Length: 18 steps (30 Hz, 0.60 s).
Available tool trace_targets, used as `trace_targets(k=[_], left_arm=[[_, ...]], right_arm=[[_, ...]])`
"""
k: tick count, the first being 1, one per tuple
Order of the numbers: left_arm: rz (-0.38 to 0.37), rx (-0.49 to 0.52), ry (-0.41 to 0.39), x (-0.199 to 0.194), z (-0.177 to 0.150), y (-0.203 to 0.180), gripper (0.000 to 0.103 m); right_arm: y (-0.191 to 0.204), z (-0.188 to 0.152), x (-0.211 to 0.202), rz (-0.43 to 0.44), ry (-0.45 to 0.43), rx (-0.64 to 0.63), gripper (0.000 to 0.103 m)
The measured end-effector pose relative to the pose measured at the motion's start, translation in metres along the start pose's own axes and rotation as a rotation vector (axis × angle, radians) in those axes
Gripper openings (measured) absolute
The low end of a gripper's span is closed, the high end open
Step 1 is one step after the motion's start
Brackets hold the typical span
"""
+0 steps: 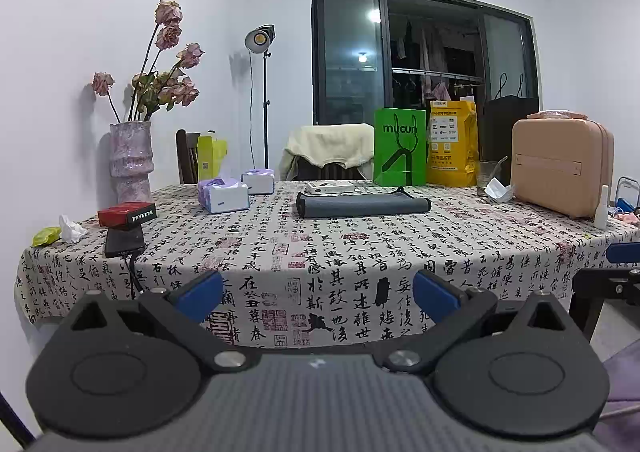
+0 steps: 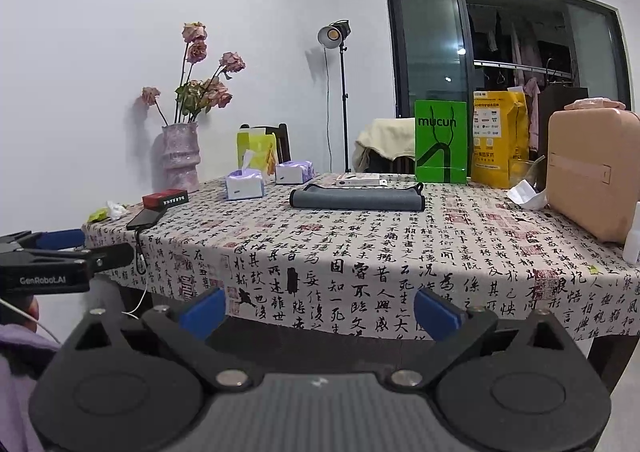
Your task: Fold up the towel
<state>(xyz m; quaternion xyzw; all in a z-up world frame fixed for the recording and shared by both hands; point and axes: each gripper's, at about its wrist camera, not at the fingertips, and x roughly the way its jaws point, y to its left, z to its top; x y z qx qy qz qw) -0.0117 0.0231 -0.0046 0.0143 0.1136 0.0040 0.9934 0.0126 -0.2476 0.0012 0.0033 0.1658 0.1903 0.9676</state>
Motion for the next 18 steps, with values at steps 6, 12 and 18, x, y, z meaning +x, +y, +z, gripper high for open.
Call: trace_targets(k=[6,12,18], left_arm=[[0.001,-0.001,0.001,0.0003,0.0007,0.0003,0.103],[0.001,0.0,0.0,0.0005,0.0009,0.0006,0.103],[0.002,-0.001,0.0,0.0003,0.0007,0.0006,0.103]], right_arm=[[0.0014,-0.0012,-0.0002,-0.007,-0.002,-0.005,0.101],[0.0016,-0.0007,0.0003,-0.005,-0.002,-0.004,0.101],[0.002,-0.001,0.0,-0.007,-0.003,-0.003,0.101]])
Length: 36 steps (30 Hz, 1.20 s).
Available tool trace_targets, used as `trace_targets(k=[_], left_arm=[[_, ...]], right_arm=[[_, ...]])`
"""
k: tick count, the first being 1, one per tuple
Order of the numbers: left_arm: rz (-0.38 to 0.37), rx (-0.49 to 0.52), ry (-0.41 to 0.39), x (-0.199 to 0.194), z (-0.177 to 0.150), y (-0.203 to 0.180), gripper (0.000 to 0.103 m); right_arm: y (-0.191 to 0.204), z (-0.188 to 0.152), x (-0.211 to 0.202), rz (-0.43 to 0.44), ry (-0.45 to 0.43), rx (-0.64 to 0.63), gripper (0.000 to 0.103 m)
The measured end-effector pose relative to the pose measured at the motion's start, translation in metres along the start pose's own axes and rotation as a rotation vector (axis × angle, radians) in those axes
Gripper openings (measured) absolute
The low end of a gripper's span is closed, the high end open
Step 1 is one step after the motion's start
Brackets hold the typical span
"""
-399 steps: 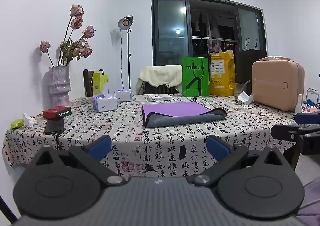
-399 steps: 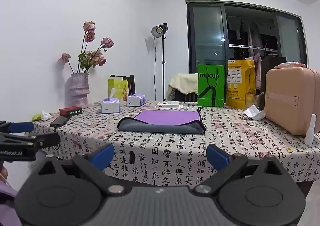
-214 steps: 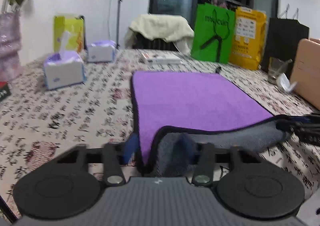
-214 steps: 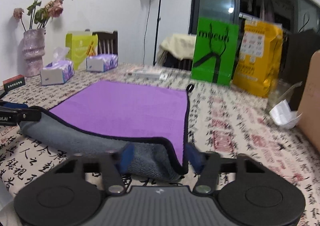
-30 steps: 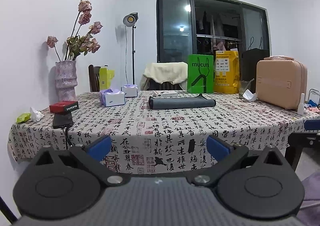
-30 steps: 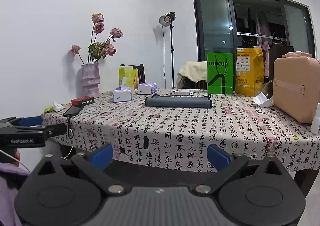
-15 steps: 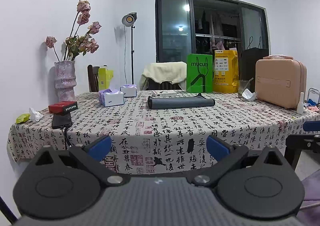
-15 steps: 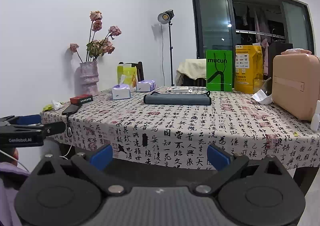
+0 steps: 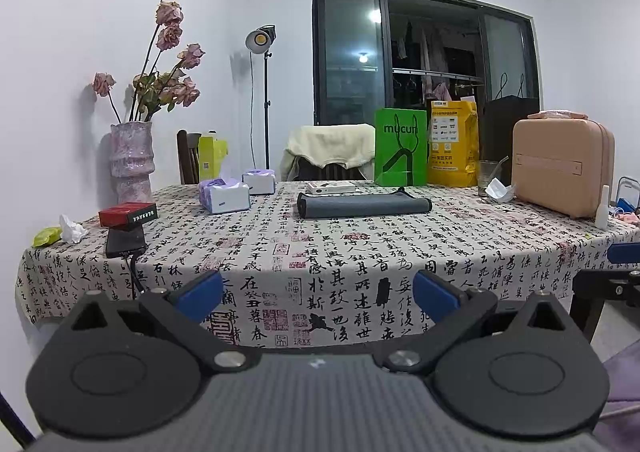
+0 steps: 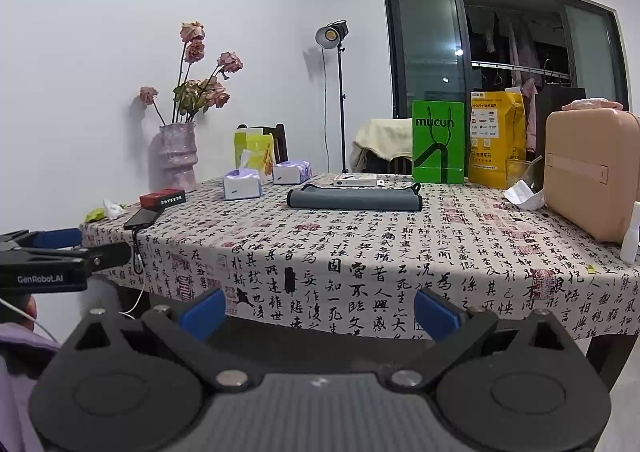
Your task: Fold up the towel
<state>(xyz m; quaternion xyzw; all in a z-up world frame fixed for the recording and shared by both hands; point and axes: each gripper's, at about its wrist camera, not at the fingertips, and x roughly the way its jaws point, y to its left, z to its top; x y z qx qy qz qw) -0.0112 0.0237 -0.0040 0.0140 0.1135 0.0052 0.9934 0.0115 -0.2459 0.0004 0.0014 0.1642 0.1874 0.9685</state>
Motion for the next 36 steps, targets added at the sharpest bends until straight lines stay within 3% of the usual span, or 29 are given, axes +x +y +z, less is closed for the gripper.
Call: trace_targets(k=[36], left_arm=[[-0.002,0.008,0.005,-0.0007,-0.0006,-0.0003,0.103]], right_arm=[[0.0013,-0.003,0.0028,0.002,0.003,-0.006,0.103]])
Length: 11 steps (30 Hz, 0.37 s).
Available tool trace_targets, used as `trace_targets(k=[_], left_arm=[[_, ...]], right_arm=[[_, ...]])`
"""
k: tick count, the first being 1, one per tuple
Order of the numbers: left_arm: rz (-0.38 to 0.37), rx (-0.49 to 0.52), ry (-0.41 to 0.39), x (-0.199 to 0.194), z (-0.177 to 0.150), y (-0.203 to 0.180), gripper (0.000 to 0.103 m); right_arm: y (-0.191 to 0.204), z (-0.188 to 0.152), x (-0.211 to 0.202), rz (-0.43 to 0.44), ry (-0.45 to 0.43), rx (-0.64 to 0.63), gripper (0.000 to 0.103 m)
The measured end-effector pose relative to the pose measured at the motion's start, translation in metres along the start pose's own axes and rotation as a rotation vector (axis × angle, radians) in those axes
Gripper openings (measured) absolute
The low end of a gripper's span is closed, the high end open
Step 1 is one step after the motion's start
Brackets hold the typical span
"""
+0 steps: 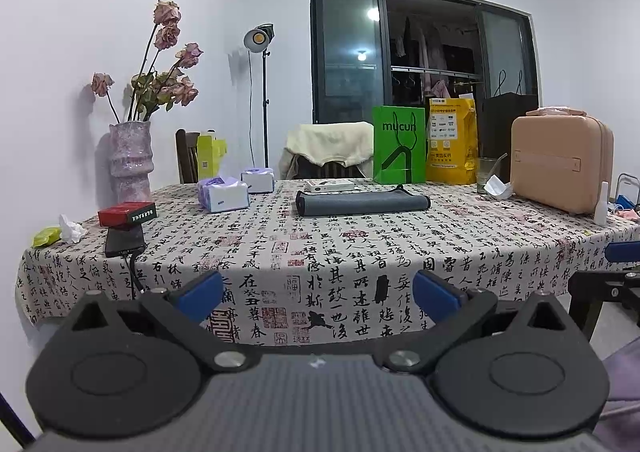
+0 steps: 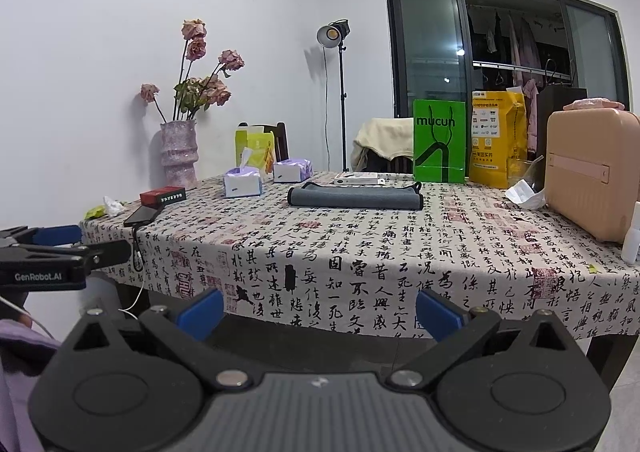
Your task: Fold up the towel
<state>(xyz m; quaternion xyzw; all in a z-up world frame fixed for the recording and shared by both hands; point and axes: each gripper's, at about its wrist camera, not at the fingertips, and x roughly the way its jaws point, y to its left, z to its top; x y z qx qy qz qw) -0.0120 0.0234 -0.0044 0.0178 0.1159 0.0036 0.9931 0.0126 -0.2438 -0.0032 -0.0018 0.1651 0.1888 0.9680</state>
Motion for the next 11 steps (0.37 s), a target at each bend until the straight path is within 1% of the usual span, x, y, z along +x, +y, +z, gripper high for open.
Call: trace_targets(k=[11], left_arm=[[-0.005,0.001,0.003,-0.0006,0.0008,-0.0002,0.103]], right_arm=[[-0.0006,0.0005,0.0,-0.006,-0.001,-0.009,0.103]])
